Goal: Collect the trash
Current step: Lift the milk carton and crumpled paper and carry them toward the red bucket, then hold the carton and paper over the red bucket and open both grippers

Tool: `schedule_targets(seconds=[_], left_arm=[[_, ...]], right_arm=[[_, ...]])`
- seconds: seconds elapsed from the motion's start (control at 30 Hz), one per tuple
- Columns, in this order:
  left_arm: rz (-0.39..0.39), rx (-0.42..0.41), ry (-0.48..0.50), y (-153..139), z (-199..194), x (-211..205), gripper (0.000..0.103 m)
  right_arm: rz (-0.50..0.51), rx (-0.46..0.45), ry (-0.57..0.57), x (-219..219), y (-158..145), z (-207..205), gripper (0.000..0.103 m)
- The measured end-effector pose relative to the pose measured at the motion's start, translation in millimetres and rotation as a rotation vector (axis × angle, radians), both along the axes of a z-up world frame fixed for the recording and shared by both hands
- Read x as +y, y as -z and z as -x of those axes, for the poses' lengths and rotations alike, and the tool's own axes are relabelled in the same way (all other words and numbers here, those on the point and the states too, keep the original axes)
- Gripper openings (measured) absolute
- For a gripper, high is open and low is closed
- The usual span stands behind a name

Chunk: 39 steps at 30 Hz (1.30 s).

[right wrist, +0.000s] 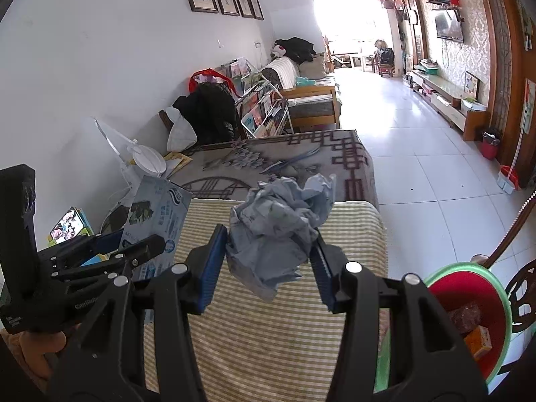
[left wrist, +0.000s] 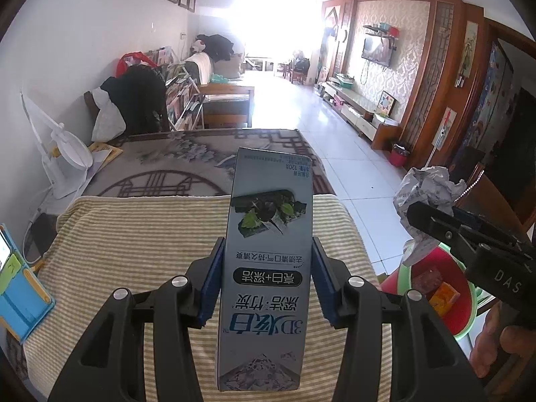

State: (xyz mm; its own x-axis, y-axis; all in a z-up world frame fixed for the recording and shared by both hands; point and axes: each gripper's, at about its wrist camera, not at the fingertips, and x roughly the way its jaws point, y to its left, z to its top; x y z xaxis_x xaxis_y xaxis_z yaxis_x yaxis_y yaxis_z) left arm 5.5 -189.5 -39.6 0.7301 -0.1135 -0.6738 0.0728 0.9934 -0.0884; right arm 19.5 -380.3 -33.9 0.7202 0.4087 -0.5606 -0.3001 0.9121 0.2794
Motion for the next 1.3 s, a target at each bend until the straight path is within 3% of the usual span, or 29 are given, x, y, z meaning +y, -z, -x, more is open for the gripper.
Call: schedule_targets(seconds=[1.3], left_arm=[[-0.062, 0.015, 0.203, -2, 1, -159, 0.046]], right_arm=[[-0.059, 0.027, 0.209, -165, 24, 32, 0.048]])
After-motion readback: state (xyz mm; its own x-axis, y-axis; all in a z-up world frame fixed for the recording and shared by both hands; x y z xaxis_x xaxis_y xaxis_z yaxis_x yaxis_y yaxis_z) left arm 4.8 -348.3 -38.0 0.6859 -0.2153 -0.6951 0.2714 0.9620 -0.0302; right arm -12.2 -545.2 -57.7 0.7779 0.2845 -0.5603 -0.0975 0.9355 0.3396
